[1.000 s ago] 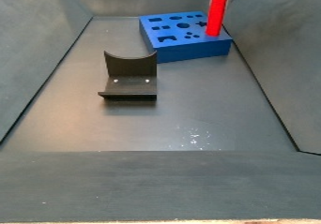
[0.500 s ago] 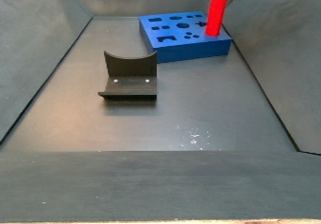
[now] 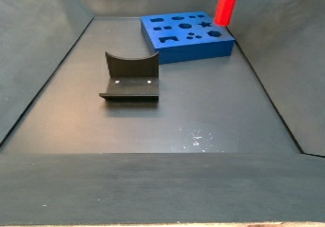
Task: Pick up the hexagon object. Move up. Move to above the board. Insert the hexagon object.
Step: Move to above the board, then insert the hexagon object.
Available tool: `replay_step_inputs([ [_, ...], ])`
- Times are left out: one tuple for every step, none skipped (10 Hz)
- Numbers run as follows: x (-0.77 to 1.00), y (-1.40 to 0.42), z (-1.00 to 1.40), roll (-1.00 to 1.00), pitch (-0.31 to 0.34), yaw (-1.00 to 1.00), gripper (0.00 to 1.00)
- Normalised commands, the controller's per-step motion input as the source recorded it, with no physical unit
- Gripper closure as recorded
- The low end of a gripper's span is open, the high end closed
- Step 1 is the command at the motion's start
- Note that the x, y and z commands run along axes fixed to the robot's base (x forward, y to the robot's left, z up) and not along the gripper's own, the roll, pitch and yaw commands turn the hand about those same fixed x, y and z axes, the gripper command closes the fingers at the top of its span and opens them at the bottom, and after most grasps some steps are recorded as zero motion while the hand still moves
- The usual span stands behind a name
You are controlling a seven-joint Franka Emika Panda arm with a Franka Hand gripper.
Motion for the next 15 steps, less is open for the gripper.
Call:
replay_step_inputs([
  [-0.05,0.01,0.59,0.05,-0.026,0.04,1.00],
  [-0.02,-0.02,0.37,-0.03,0.034,0.02,1.00],
  [-0.01,-0.01,0.22,-0.06,0.064,0.01,1.00],
  [1.00,-0.48,0.56,-0.16,0.289,1.00,1.00],
  [1.00,-0.47,0.52,-0.14,0.314,1.00,1.00],
  [1.00,-0.45,0.46,-0.11,0.388,1.00,1.00],
  [1.00,-0.44,0.44,-0.07,0.421,1.00,1.00],
  [1.00,-0.44,0.46,-0.04,0.451,1.00,1.00],
  [1.00,-0.44,0.45,-0.02,0.429,0.91,1.00],
  [0.60,-0.26,0.24,0.05,0.276,0.49,1.00],
  [0.45,-0.19,0.18,0.07,0.221,0.36,1.00],
  [0.24,-0.11,0.10,0.09,0.126,0.18,1.00],
  [0.00,0.00,-0.02,0.00,0.000,0.00,1.00],
  [0.00,0.00,-0.04,0.00,0.000,0.00,1.00],
  [0.00,0.00,-0.06,0.00,0.000,0.00,1.00],
])
